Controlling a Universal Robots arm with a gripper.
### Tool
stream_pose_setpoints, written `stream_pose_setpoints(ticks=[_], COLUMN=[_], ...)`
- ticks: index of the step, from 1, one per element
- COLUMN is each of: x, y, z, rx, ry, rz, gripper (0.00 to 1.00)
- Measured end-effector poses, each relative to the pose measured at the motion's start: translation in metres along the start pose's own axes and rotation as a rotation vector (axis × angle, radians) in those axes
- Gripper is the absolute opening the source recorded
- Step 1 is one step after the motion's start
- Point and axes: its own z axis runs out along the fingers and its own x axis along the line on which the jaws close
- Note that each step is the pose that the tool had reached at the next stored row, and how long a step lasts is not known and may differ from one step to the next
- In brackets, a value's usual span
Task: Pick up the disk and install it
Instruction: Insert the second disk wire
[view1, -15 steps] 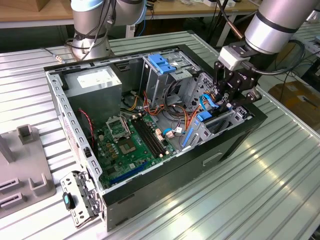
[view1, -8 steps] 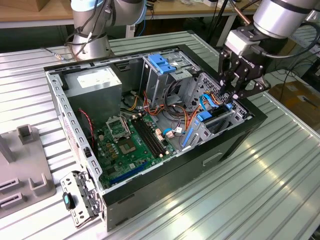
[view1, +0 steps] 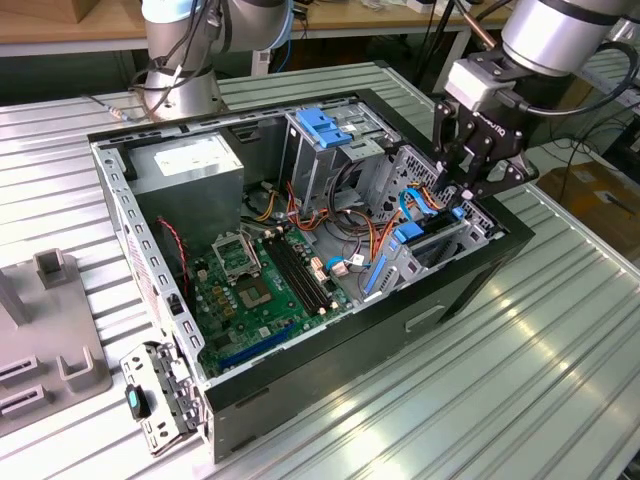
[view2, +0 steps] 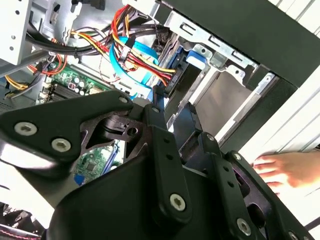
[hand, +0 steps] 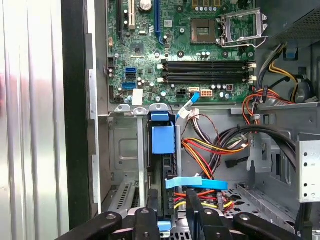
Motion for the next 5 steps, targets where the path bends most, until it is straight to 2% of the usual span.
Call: stream_pose_setpoints(ticks=[5], x=[0.0000], y=[0.0010], z=[0.0001], rx=[0.0000], ry=[-0.0001], rz=[0.000], gripper=[0.36])
